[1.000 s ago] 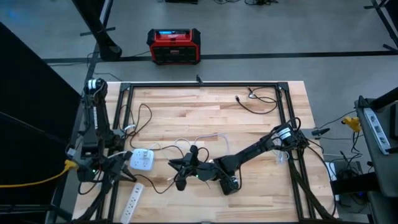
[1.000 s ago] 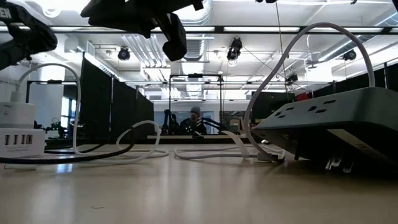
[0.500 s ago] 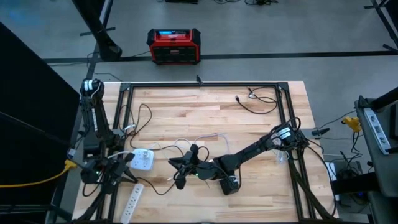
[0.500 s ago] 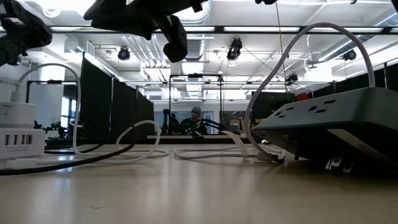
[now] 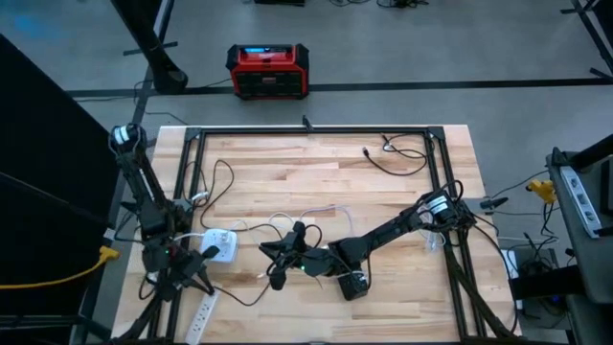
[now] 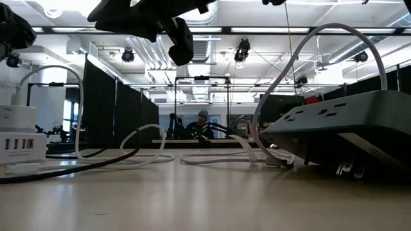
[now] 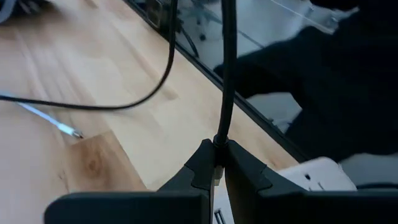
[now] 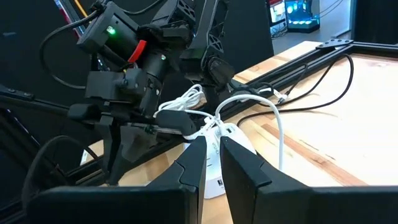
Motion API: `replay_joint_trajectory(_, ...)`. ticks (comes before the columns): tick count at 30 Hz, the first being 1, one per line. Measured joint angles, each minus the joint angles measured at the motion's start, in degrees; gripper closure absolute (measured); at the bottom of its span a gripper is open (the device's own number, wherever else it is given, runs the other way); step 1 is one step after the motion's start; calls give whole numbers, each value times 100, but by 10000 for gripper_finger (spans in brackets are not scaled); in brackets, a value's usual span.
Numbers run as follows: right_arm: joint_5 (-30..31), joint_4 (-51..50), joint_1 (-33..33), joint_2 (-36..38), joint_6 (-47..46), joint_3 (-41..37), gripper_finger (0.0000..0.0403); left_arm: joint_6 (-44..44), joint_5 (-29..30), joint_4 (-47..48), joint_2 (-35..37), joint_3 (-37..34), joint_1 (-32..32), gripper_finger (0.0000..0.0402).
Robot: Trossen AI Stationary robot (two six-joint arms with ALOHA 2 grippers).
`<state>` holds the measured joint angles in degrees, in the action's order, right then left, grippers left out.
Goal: Insert USB
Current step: Insert the middle left black charger cable into the bottom white outlet extension
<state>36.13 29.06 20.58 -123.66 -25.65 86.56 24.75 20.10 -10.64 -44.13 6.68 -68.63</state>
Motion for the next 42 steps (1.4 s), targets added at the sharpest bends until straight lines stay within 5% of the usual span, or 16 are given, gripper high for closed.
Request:
replay_joint_trajectory(18,-23,-17,4,0,16,2,371,372,274,568,-129,-92,108,391)
replay_joint_trajectory(24,-943,-3,-11,-80,36,173,371,217,624,1229,127,334,119,391)
replay_joint_trajectory(33,-2514,-1064,-9,-1316,1570,2640,385,906,1800,4986,790,1825,119,391)
replay_joint_trajectory(39,-3581,-1765,0,-2342,2385,4661,390,1729,2090,5526,1310,1888,124,391)
replay_joint_trajectory(42,-3667,-1302,-36,-2576,2430,4687,390,2011,2101,5745,1396,1860,124,391)
